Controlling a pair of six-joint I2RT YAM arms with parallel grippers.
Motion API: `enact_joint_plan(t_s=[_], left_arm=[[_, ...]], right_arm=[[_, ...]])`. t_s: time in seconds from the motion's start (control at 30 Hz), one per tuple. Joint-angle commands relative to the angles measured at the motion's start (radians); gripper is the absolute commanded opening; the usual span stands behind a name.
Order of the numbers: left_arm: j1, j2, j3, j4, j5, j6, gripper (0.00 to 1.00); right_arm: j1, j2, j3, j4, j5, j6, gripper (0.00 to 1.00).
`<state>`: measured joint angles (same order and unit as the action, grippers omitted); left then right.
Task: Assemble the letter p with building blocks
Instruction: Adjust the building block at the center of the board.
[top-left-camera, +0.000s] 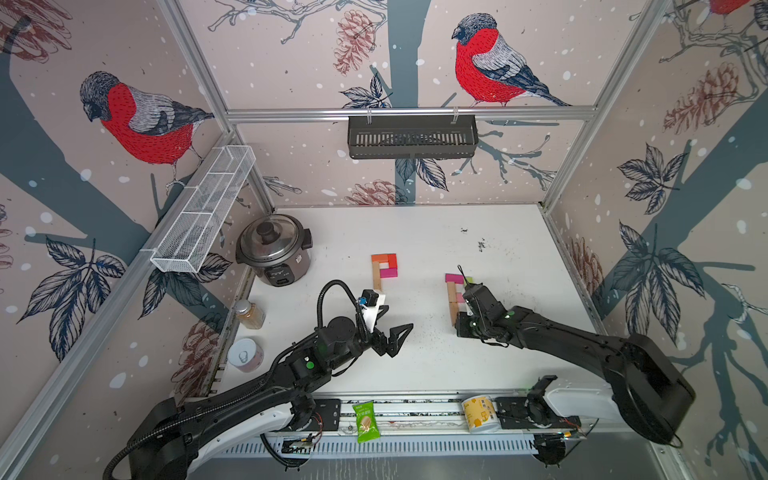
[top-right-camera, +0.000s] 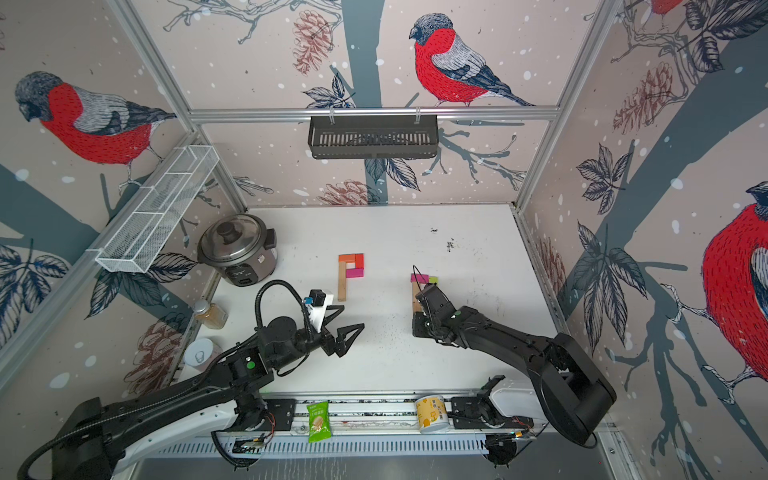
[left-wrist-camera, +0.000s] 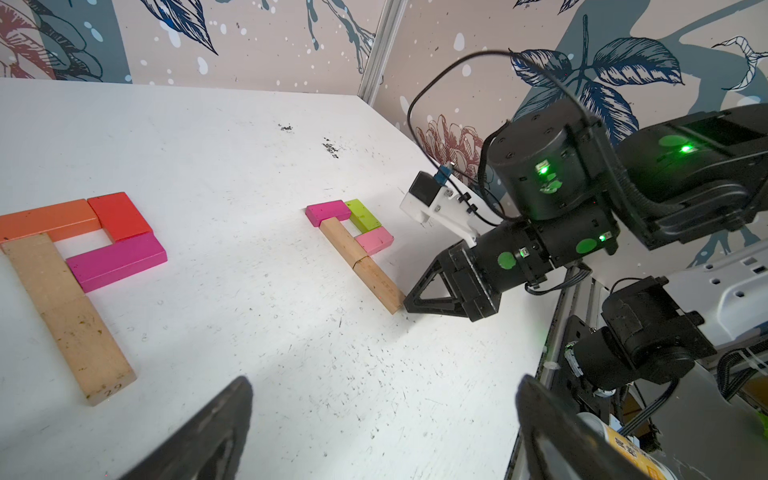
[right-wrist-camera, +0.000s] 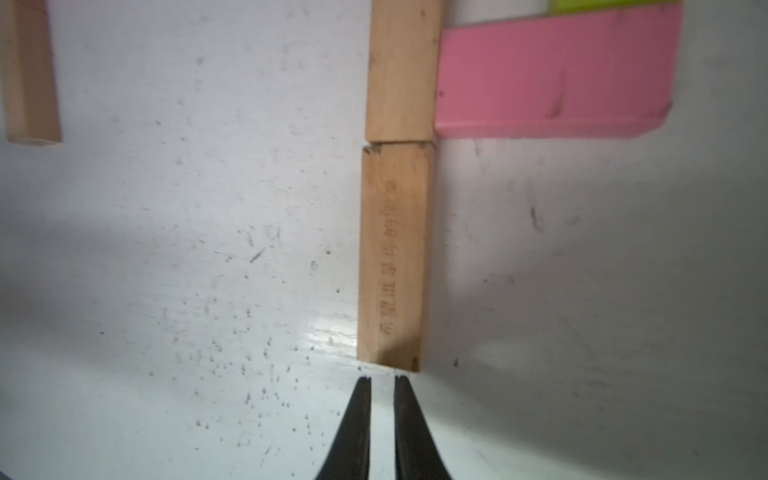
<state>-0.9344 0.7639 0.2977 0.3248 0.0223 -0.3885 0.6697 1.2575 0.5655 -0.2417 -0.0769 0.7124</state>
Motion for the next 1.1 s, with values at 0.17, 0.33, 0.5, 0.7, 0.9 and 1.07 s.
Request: enact_joint_plan(t_s=[0.17, 0.33, 0.5, 0.7, 0.9, 1.07], left_arm=[[0.000, 0.034, 0.018, 0.037, -0.039, -0.010, 0.98], [0.000, 0.133, 0.054, 0.083, -0.059, -0.079, 0.98], [0.002, 0.331, 0.250, -0.048, -0.071, -0.113, 0.97], [0.023, 0.685, 0.539, -0.174, 0.026, -0.133, 0.96], [0.103, 1.024, 0.909, -0.347, 0.157, -0.110, 0.92], [0.158, 1.273, 1.178, -0.474, 0.211, -0.062, 0.79]], right_arm=[[-0.188, -0.072, 0.127, -0.009, -0.063, -0.099, 0.46], [-0.322, -0.052, 0.176, 0.039, -0.080, -0.129, 0.67], [-0.449, -0.048, 0.131, 0.136, -0.137, -0.127, 0.90], [-0.513, -0.058, 0.062, 0.206, -0.156, -0.122, 1.00], [-0.517, -0.147, -0.030, 0.241, -0.045, -0.100, 1.00], [-0.516, -0.179, -0.064, 0.257, 0.001, -0.084, 1.00]])
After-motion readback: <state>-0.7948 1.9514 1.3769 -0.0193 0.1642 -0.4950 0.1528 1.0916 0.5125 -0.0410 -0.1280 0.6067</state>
